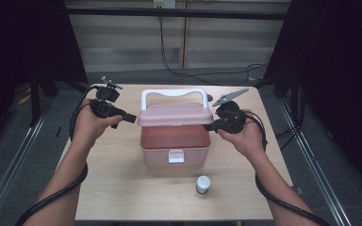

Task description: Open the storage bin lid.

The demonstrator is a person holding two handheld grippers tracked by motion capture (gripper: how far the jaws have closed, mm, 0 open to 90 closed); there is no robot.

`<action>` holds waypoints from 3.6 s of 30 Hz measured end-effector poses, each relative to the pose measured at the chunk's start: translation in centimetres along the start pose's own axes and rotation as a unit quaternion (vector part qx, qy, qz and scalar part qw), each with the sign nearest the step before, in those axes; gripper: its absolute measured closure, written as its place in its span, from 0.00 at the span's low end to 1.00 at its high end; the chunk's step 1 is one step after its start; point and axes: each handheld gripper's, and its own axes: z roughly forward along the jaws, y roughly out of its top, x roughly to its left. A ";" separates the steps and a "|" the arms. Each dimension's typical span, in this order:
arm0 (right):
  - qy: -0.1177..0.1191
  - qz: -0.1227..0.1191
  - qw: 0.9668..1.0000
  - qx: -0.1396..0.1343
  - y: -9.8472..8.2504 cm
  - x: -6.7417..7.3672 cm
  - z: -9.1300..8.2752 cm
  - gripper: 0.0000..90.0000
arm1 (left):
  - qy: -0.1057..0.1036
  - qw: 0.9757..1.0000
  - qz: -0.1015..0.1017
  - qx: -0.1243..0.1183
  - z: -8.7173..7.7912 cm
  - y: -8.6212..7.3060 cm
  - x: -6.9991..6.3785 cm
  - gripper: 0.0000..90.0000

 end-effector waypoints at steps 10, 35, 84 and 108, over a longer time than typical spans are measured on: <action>-0.007 0.003 1.000 0.000 0.5 -0.1 -0.2 1.00 | -0.009 1.000 0.013 -0.006 0.2 -0.3 -1.0 0.55; -0.003 0.006 1.000 -0.003 0.0 -0.3 -0.1 1.00 | -0.024 0.999 0.031 -0.015 0.2 0.5 -2.6 0.55; 0.035 -0.003 0.999 0.025 -3.5 0.2 3.2 1.00 | 0.042 0.996 0.001 -0.074 -1.5 4.6 -2.6 0.91; 0.038 -0.009 0.999 0.023 -3.8 0.5 3.6 1.00 | 0.063 0.994 0.007 -0.094 0.2 5.5 -2.4 0.78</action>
